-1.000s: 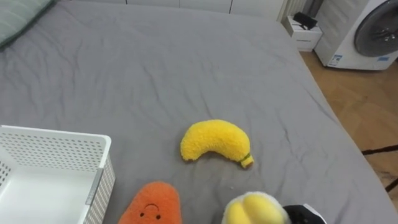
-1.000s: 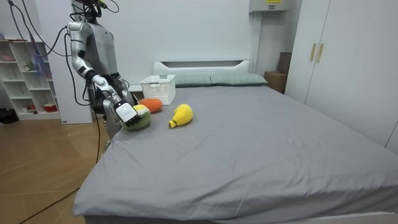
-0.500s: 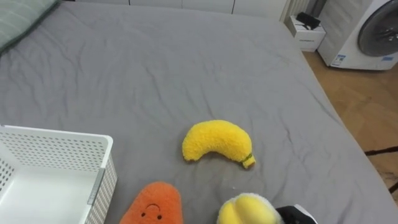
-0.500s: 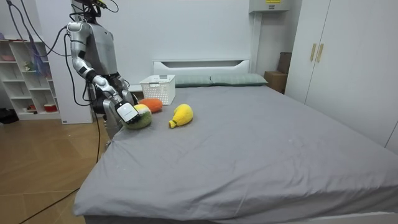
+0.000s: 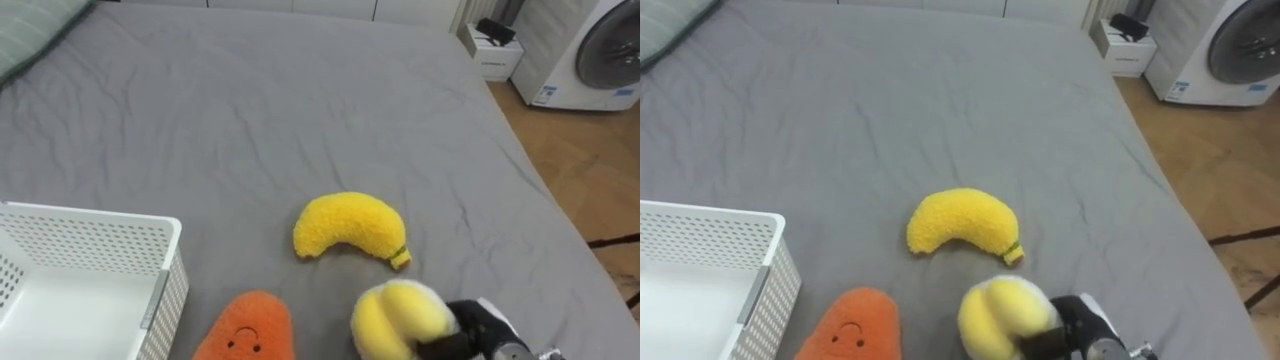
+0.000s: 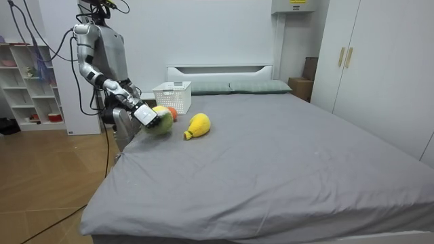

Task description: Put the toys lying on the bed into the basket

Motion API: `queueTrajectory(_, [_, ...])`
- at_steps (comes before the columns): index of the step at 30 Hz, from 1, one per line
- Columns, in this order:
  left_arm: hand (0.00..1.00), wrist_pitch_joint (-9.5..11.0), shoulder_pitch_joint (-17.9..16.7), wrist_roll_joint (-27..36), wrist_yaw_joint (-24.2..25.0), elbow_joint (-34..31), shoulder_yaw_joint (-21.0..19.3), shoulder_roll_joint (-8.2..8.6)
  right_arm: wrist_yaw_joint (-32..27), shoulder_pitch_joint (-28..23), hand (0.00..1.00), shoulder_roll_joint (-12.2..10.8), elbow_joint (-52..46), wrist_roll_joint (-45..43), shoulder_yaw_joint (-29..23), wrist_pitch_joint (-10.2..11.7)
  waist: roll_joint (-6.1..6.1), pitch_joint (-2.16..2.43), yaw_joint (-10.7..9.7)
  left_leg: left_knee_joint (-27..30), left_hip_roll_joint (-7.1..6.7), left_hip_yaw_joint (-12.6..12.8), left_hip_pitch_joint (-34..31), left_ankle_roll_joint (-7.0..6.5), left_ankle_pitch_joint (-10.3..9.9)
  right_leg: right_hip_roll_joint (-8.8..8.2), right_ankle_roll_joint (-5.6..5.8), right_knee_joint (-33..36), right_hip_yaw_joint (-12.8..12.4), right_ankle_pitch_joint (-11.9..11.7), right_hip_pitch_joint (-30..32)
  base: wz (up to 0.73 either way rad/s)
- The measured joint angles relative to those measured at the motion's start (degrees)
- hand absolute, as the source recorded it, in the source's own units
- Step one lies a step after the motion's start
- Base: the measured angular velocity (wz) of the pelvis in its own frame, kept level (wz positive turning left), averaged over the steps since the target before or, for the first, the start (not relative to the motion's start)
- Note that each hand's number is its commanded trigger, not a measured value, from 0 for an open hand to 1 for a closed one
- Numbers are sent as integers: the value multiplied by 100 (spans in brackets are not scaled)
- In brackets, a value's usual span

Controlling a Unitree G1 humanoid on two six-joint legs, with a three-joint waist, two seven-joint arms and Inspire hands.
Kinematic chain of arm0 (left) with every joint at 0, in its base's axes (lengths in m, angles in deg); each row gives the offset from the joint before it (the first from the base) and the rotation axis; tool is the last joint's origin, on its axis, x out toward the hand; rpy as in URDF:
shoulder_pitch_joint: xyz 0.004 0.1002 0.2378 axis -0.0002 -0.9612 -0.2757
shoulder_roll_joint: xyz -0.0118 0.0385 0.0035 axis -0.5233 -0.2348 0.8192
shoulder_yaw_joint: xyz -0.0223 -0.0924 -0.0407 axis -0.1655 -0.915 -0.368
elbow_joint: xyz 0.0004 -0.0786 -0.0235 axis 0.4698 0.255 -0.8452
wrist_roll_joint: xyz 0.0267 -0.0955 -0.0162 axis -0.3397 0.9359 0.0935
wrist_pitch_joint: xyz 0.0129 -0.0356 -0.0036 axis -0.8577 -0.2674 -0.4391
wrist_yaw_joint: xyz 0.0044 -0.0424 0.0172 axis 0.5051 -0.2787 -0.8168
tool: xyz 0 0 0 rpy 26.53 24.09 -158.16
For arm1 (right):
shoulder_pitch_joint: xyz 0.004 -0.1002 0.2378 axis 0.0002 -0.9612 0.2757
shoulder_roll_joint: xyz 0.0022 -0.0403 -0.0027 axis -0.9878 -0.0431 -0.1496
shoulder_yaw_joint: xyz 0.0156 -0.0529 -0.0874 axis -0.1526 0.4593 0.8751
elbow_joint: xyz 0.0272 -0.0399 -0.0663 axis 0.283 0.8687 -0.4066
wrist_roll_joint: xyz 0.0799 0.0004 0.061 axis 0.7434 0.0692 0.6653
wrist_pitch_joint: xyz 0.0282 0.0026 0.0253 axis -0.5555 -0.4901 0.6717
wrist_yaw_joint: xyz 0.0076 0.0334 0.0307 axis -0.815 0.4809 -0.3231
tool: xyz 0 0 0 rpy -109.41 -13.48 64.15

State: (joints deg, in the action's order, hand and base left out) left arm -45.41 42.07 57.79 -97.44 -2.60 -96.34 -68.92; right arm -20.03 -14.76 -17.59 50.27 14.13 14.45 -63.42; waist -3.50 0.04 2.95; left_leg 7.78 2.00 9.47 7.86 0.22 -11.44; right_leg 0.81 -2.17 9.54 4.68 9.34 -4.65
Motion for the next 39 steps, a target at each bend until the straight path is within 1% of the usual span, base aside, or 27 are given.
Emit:
queueTrajectory(4, [0,37,10,5,-9,13,13,12,15,198,100,-1,-643,158,-88,4,10,-8,7,0,-10,-20,20,-1,1,-6,2,-47,18,-1,-49,2])
queueTrajectory(7, [0,42,26,5,-16,23,38,22,15,347,100,-5,-923,230,-86,3,21,-18,22,3,-10,-23,37,-1,1,-9,2,-61,24,-1,-73,1])
queueTrajectory(14, [0,113,61,-4,-16,65,63,23,42,898,100,-7,-990,42,-83,2,17,-13,54,12,-22,-45,-35,-7,5,-23,4,-43,44,0,-26,1])
queueTrajectory(17, [0,116,84,1,-24,75,139,22,93,1159,100,-2,-991,37,41,2,34,-28,118,13,-22,-41,-35,-10,8,-23,7,15,36,2,-12,0])
queueTrajectory(20, [0,123,149,1,-28,75,147,28,157,1286,100,-11,-993,35,156,2,24,-25,228,13,-23,-35,-17,-12,10,-23,7,15,37,2,-22,0])
queueTrajectory(22, [0,185,153,1,-32,79,153,32,179,1371,100,-13,-993,83,162,1,21,-26,349,15,-32,-48,-20,-20,18,-35,9,15,74,3,-33,4])
queueTrajectory(23, [0,236,147,-1,-32,85,164,32,179,1460,100,-11,-993,114,160,2,17,-28,370,19,-43,-84,-28,-27,25,-52,16,11,113,8,-43,14])
queueTrajectory(25, [0,253,135,0,-28,85,175,44,176,1598,100,-12,-993,112,154,1,13,-32,391,40,-66,-173,-31,-33,28,-77,35,11,169,21,-51,16])
queueTrajectory(28, [0,266,127,3,-28,78,225,45,148,1899,100,-14,-993,55,186,1,-16,-31,525,50,-74,-217,-81,-37,26,-90,45,19,209,30,-13,6])
queueTrajectory(30, [0,265,113,2,-20,12,237,47,147,2046,100,-14,-1012,55,261,0,-51,-9,559,67,-76,-250,-158,-37,26,-95,45,12,270,30,-3,12])
queueTrajectory(31, [0,266,113,-3,-14,-9,236,47,148,2093,100,-14,-1015,55,295,0,-61,-9,575,73,-76,-267,-171,-37,26,-97,45,11,290,30,-2,16])
queueTrajectory(33, [0,266,120,-1,22,-8,241,49,155,2233,100,-10,-1014,69,388,-5,-66,-14,702,86,-79,-337,-181,-37,26,-102,46,6,339,30,-18,13])
queueTrajectory(36, [0,276,134,-2,10,3,273,49,156,2368,100,-8,-1013,66,587,-13,-54,-23,807,88,-84,-413,-178,-36,27,-111,47,2,450,30,-57,12])
queueTrajectory(37, [0,275,144,-1,0,27,346,49,169,2407,100,-14,-1013,77,622,-13,-39,-46,841,97,-86,-446,-170,-37,28,-121,48,-3,500,30,-87,13])
queueTrajectory(39, [0,277,156,-1,-2,55,405,59,170,2453,100,-14,-992,77,660,-13,-36,-66,857,119,-86,-505,-172,-43,31,-143,54,-13,576,34,-130,17])
